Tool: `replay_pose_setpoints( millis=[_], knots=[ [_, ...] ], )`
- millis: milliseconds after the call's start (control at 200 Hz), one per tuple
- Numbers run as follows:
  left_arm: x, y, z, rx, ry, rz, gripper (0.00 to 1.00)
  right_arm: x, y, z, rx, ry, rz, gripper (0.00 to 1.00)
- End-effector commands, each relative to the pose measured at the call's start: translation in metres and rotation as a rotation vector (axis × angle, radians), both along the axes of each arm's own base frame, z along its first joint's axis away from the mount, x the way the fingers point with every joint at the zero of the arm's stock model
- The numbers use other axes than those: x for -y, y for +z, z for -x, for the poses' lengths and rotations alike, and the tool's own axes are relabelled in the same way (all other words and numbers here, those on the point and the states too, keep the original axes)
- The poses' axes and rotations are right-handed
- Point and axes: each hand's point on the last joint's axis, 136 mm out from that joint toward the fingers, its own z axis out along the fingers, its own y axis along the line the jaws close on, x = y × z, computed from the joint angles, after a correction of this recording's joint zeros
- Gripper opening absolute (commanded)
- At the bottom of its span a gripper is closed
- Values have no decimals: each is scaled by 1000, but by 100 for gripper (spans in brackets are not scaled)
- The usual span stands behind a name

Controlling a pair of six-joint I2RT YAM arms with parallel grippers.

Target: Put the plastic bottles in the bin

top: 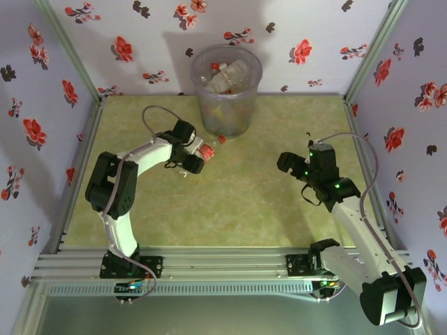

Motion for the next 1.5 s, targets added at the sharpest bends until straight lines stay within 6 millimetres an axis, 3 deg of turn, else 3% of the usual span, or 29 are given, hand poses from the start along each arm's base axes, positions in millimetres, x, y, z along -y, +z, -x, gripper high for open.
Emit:
replay_pose_setpoints(
  millis=[0,90,285,450,545,640,805,1185,1340,1495],
  knots=[
    [-1,2,2,-10,4,-36,65,5,0,-1,14,-19,21,93],
    [-3,2,6,-17,6,-52,56,5,0,-1,17,-19,19,93],
    [-12,13,13,-13,40,-69,49,6,-1,-1,14,-20,20,93],
    [-29,31,28,-2,115,-88,47,7,1,-1,20,-25,22,93],
    [-42,51,34,47,169,-91,47,8,1,-2,22,-28,22,93],
    [-52,80,33,123,225,-80,44,6,1,-5,22,-20,17,93],
    [-52,138,28,244,253,7,35,6,0,-5,20,-20,12,93],
    [-14,291,2,545,121,260,28,8,7,-1,31,-26,12,93],
    [3,336,-27,660,74,288,23,10,11,1,39,-32,15,93],
    [27,368,-76,809,51,326,26,10,15,3,41,-30,11,93]
  ],
)
